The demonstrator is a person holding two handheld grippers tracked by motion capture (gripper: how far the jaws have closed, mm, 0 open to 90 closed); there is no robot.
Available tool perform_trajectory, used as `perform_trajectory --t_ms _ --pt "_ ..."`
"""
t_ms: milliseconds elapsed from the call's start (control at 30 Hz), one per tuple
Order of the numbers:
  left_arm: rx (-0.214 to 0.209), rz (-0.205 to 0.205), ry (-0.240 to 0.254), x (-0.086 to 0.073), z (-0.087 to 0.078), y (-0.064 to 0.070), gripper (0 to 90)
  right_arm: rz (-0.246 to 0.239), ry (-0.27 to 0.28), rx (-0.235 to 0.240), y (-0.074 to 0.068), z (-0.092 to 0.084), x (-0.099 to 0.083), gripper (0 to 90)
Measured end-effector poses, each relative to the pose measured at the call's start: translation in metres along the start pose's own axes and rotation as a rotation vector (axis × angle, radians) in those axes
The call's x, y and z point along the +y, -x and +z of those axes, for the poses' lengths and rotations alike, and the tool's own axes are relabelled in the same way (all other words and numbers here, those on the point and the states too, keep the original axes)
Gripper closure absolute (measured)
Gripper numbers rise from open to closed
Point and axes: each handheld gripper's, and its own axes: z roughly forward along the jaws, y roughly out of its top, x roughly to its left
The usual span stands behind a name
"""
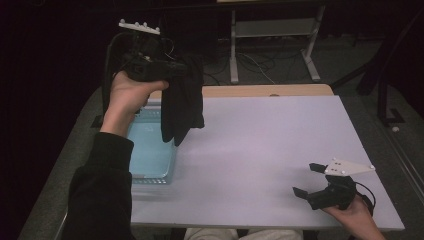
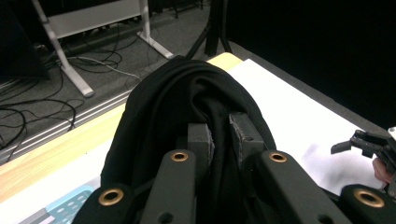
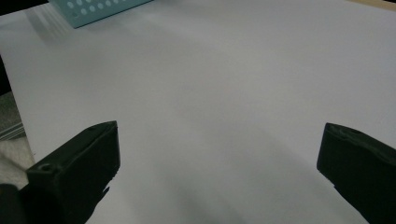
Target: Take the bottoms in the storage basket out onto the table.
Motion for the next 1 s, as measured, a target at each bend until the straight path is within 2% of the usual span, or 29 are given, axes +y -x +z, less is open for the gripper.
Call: perform_trajectory --t_ms 500,867,1000 --pt "-0.045 0.06 -0.042 0.006 0.018 0.021 80.8 -0.003 0.0 0.0 0.0 0.0 0.0 0.0" --pt "-0.081 0.07 -0.077 0.004 0.037 0.028 80.9 -0.004 -0.003 0.004 0.0 0.0 0.0 0.0" --pt "-0.094 0.062 -0.08 0.002 0.044 0.029 80.9 -0.007 -0.001 0.004 0.0 0.0 0.0 0.0"
